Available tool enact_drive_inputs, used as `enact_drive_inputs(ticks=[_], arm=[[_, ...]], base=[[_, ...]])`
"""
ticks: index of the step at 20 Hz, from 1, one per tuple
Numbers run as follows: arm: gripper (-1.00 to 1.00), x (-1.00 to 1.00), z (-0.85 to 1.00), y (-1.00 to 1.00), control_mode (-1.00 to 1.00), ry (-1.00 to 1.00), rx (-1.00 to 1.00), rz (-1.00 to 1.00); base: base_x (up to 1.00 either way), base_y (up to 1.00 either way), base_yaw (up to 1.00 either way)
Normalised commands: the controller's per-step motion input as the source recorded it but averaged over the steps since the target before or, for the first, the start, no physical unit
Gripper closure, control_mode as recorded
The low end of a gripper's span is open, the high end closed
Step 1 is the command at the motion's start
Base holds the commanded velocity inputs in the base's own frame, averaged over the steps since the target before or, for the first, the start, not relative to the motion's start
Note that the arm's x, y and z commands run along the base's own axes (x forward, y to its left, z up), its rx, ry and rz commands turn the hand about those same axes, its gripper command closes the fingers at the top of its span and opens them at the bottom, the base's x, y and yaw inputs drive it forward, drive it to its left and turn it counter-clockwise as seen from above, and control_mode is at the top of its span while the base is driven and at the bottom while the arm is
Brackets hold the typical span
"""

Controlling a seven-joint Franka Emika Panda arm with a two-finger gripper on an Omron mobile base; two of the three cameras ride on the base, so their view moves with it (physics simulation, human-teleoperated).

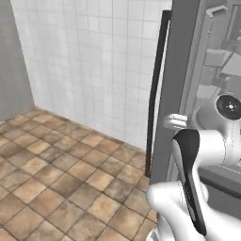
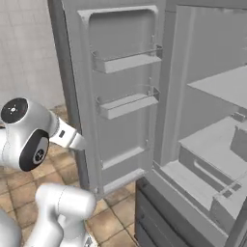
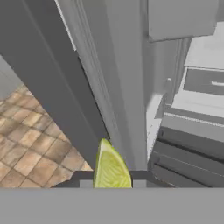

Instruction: Take the lemon wedge from the fridge and place it on the plate with fish on the dining counter.

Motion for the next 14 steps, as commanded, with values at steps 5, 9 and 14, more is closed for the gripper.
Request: enact_drive_inputs(ticks=[5, 9, 14], arm=[[1.00, 0.00, 0.00, 0.00, 1.00, 0.00, 0.00, 0.00], [1.00, 0.00, 0.00, 0.00, 1.00, 0.00, 0.00, 0.00], [1.00, 0.00, 0.00, 0.00, 1.00, 0.00, 0.00, 0.00]], base=[[-0.01, 0.00, 0.96], [0.00, 0.00, 0.96], [0.00, 0.00, 0.97]])
